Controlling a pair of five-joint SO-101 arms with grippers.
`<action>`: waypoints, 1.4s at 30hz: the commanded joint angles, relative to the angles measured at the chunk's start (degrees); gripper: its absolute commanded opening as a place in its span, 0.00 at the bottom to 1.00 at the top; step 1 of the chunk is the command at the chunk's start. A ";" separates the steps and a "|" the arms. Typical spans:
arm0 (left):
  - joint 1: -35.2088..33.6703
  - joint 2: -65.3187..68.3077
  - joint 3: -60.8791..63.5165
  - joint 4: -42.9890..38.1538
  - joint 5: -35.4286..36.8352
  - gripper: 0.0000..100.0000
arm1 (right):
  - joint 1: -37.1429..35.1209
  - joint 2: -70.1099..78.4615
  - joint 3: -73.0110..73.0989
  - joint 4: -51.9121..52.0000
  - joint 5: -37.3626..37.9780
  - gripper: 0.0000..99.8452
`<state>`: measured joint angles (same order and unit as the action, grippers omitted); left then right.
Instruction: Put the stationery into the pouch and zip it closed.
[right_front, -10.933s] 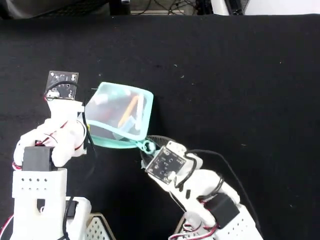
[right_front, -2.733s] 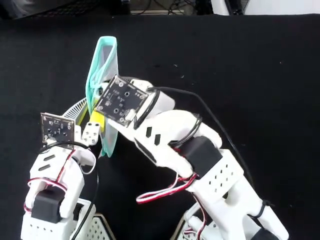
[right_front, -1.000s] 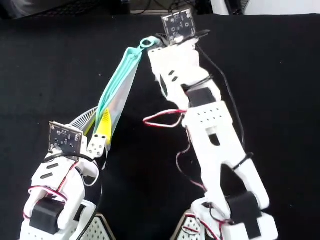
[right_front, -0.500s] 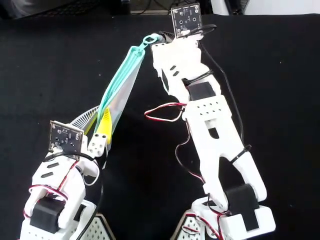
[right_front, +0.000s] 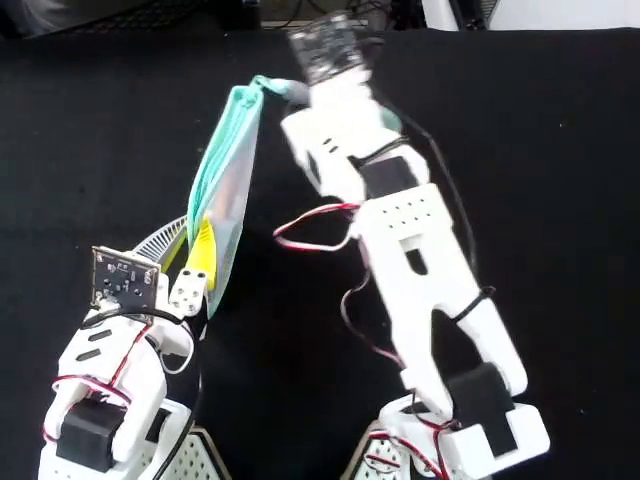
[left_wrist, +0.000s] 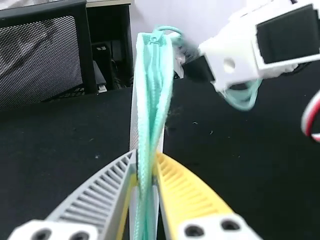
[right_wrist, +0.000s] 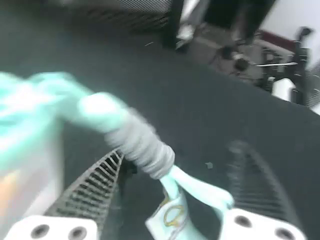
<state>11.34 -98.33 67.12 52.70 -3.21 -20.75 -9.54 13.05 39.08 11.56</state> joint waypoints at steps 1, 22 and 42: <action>-0.13 -0.53 -1.80 0.09 -1.41 0.03 | -4.84 -6.64 -6.20 9.76 1.67 0.39; -30.73 5.63 -9.54 -0.97 -8.26 0.03 | 6.42 -34.07 8.22 19.25 1.67 0.01; 7.43 69.71 -34.07 -1.32 0.44 0.03 | 17.23 -84.79 68.53 18.46 1.58 0.01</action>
<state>13.71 -33.54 40.22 52.26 -5.14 -4.13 -86.64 73.01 62.02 12.79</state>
